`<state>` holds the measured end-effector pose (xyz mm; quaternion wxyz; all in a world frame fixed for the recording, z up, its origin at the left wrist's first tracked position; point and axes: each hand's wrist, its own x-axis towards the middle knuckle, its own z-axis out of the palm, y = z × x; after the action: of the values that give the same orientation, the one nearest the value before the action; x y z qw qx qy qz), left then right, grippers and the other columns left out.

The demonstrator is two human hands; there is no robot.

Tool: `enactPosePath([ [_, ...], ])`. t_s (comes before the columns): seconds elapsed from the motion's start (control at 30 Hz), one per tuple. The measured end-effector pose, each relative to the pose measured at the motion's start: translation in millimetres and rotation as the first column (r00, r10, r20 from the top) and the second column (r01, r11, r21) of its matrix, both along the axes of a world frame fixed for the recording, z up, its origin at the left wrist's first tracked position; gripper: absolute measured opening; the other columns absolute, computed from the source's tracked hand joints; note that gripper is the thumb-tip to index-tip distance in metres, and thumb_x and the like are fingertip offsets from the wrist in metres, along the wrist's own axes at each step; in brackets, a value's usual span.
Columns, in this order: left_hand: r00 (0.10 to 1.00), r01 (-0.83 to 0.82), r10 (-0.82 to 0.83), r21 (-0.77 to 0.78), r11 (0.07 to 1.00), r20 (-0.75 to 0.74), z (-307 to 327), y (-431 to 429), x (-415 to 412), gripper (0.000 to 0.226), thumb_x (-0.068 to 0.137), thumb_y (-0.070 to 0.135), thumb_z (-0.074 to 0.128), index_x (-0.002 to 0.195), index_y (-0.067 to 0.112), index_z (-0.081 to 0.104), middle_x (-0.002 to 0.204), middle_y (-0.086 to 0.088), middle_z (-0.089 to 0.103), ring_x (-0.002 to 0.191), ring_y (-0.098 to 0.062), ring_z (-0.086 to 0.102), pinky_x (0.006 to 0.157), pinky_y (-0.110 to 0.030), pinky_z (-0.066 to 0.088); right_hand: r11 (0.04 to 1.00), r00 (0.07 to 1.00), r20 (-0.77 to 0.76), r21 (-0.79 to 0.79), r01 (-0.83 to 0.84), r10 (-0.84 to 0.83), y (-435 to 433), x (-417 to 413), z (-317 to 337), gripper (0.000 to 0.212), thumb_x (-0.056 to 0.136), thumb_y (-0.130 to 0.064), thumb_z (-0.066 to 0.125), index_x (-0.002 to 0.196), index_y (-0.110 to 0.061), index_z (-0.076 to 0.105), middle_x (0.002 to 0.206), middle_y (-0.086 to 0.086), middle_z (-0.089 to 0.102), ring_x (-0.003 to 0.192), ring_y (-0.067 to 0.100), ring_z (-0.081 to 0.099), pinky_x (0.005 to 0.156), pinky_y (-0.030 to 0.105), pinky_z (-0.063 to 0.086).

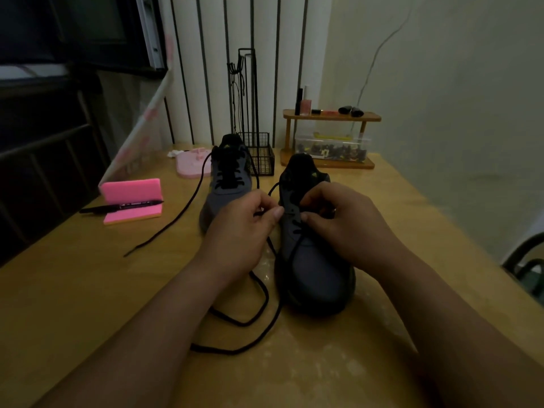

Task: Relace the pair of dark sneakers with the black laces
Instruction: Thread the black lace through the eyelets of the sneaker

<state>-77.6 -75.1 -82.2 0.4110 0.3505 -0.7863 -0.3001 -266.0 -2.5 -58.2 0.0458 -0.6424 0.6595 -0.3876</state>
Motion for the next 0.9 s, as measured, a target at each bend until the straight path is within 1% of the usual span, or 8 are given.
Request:
enactPosePath([
  [0.07,1.000,-0.003,0.003,-0.016,1.000,-0.001,-0.5,1.3,1.5,0.009,0.104,0.032,0.062,0.098,0.029,0.068,0.088,0.012,0.068,0.085,-0.001,0.064,0.077,-0.035,0.057,1.000,0.999,-0.036,-0.006,-0.006,0.006,-0.5,-0.3,-1.4,0.014,0.093,-0.024,0.076,0.100,-0.032,0.069,0.098,-0.015,0.059,0.092,-0.001,0.056,0.073,0.014,0.042],
  [0.17,0.999,-0.029,0.028,-0.033,0.999,-0.018,-3.1,0.9,2.6,0.011,0.105,0.032,0.059,0.099,0.026,0.067,0.089,0.011,0.068,0.085,-0.002,0.064,0.077,-0.041,0.057,1.000,0.998,-0.062,-0.010,-0.019,0.018,-1.9,-1.1,-2.3,0.010,0.094,-0.025,0.075,0.101,-0.031,0.072,0.099,-0.015,0.057,0.093,-0.002,0.054,0.073,0.009,0.039],
  [0.23,0.999,-0.048,0.047,-0.034,0.998,-0.027,-4.4,-0.8,1.7,0.012,0.105,0.032,0.059,0.099,0.026,0.066,0.087,0.011,0.067,0.083,-0.002,0.064,0.075,-0.041,0.057,1.000,0.998,-0.062,-0.018,-0.024,0.022,-3.1,-1.4,-3.0,0.010,0.094,-0.025,0.075,0.102,-0.030,0.074,0.100,-0.016,0.057,0.094,-0.003,0.054,0.074,0.008,0.039],
  [0.43,0.995,-0.069,0.066,-0.047,0.996,-0.073,-6.6,-0.9,-5.8,0.012,0.104,0.030,0.061,0.095,0.024,0.066,0.080,0.008,0.066,0.076,-0.006,0.063,0.064,-0.030,0.051,0.999,0.999,-0.049,-0.032,-0.019,0.018,-4.8,-0.8,-4.7,0.009,0.093,-0.024,0.076,0.098,-0.031,0.074,0.099,-0.016,0.058,0.093,-0.004,0.055,0.073,0.006,0.038],
  [0.63,0.994,-0.081,0.076,-0.054,0.995,-0.082,-6.4,-1.5,-8.3,0.012,0.105,0.030,0.061,0.096,0.023,0.066,0.079,0.009,0.065,0.075,-0.004,0.062,0.060,-0.022,0.049,0.999,0.999,-0.029,-0.046,-0.023,0.022,-7.4,-2.1,-7.6,0.010,0.092,-0.024,0.077,0.095,-0.033,0.073,0.098,-0.016,0.059,0.093,-0.005,0.056,0.074,0.004,0.039],
  [0.67,0.995,-0.077,0.072,-0.059,0.995,-0.073,-6.1,-1.3,-8.3,0.012,0.105,0.031,0.060,0.096,0.024,0.066,0.079,0.009,0.065,0.076,-0.004,0.062,0.061,-0.024,0.050,0.999,0.999,-0.027,-0.047,-0.022,0.021,-7.6,-2.3,-8.1,0.010,0.092,-0.024,0.077,0.094,-0.033,0.073,0.098,-0.016,0.059,0.093,-0.005,0.056,0.074,0.004,0.039],
  [0.8,0.997,-0.068,0.065,-0.105,0.992,-0.030,-5.8,-0.7,-6.4,0.015,0.105,0.033,0.059,0.094,0.024,0.064,0.076,0.005,0.064,0.070,-0.010,0.061,0.064,-0.046,0.054,0.998,1.000,-0.010,-0.064,-0.024,0.024,-9.2,-2.0,-10.0,0.011,0.092,-0.024,0.077,0.094,-0.034,0.073,0.098,-0.016,0.059,0.094,-0.006,0.056,0.075,0.004,0.039],
  [0.9,0.998,-0.065,0.066,-0.130,0.989,0.004,-6.6,0.8,-5.3,0.014,0.105,0.033,0.058,0.093,0.026,0.061,0.075,0.008,0.062,0.070,-0.008,0.060,0.063,-0.044,0.054,0.997,1.000,0.005,-0.074,-0.020,0.021,-10.3,-2.2,-11.8,0.010,0.092,-0.023,0.077,0.096,-0.031,0.075,0.098,-0.015,0.060,0.094,-0.004,0.057,0.075,0.004,0.039],
])
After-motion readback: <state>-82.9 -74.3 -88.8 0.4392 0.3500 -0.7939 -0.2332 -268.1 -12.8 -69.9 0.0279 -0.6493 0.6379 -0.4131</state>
